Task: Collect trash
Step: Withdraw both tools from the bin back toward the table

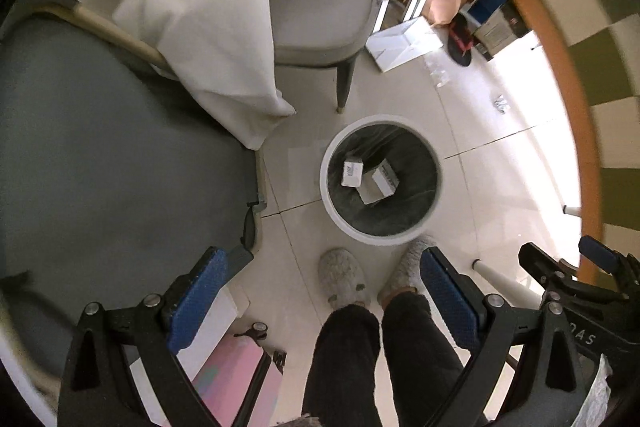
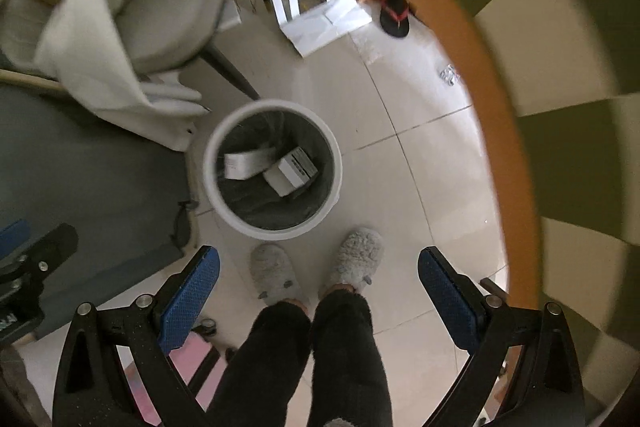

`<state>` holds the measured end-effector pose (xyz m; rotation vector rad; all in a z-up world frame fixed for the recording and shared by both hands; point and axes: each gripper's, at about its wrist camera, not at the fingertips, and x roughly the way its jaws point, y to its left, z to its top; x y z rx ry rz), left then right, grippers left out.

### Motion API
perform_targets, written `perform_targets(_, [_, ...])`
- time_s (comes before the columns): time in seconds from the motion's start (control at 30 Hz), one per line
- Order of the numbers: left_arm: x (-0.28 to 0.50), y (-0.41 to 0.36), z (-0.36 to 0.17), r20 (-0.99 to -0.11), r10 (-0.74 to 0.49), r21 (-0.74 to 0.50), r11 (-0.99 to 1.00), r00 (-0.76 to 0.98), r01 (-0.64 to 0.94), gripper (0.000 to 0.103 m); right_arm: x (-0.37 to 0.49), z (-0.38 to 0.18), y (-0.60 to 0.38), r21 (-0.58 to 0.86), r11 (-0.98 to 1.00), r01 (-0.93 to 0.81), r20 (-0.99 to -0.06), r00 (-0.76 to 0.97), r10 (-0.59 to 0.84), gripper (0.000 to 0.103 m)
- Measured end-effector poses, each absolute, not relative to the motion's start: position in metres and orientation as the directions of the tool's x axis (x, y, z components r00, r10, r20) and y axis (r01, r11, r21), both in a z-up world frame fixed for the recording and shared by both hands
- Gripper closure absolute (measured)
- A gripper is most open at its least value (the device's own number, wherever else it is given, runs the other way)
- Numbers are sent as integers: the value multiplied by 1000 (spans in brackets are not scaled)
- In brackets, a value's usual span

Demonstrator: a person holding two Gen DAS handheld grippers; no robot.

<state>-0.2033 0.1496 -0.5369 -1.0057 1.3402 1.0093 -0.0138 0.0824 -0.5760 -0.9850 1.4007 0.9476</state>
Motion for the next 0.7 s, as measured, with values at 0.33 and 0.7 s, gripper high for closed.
perform_targets(0.33, [-208, 128, -399, -998, 64, -9, 297, 29, -955, 4, -11, -419, 57, 123, 388, -914, -992, -98, 85, 3])
perform_targets(0.7, [-116, 123, -287, -965, 243, 26, 461, 97, -887, 0, 98, -295, 9, 273, 625, -731, -954, -122, 274, 2])
